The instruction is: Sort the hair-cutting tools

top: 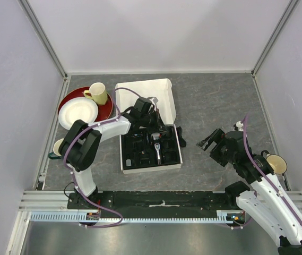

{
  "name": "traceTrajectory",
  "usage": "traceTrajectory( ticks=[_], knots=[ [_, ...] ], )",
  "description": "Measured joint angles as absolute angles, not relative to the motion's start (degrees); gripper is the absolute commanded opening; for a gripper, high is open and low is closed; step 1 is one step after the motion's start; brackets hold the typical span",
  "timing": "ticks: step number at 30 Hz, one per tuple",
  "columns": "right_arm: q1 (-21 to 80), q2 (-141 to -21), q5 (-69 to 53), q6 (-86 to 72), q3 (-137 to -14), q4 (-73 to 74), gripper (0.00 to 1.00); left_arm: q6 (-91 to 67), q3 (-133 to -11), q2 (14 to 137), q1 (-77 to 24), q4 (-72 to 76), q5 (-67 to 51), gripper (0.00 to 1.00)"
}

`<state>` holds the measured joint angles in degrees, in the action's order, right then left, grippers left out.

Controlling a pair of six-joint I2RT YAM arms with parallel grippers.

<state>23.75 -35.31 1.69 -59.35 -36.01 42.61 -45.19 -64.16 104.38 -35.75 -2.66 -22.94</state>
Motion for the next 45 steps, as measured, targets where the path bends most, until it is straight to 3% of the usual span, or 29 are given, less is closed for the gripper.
traceTrajectory(
  ticks=[4, 12, 19, 22, 26, 29, 37, 45],
  knots=[
    [23.7, -35.3, 1.7, -59.4, -36.0, 42.6, 0.94, -45.2, -63.9, 104.4, -35.7, -2.5, -22.9, 0.14],
    [23.7, -35.3, 1.5, -59.4, -35.9, 42.6, 0.94, -45.7, -61.0, 103.7, -35.8, -0.3, -22.6, 0.08],
    [23.7, -35.3, 1.3, -59.4, -35.5, 42.6, 0.93, -46.0, -60.7, 103.7, -35.8, 0.6, -22.9, 0.14],
    [23.7, -35.3, 1.3, -59.4, -35.3, 42.6, 0.93, -46.0, -60.9, 103.7, -35.8, -0.1, -22.5, 0.26],
    [23.7, -35.3, 1.3, -59.4, -35.3, 42.6, 0.93, -45.3, -61.5, 103.8, -36.0, -2.9, -20.2, 0.53],
    [23.7, -35.3, 1.3, -59.4, -35.3, 42.6, 0.93, -44.7, -62.2, 103.5, -36.2, -4.5, -18.4, 0.59],
    [23.7, -35.3, 1.3, -59.4, -35.2, 42.6, 0.94, -40.5, -64.3, 99.5, -38.7, -11.6, -11.9, 0.59],
    [23.7, -35.7, 1.3, -59.4, -35.0, 42.6, 0.93, -38.7, -65.9, 97.4, -39.4, -14.3, -7.7, 0.47]
  ],
)
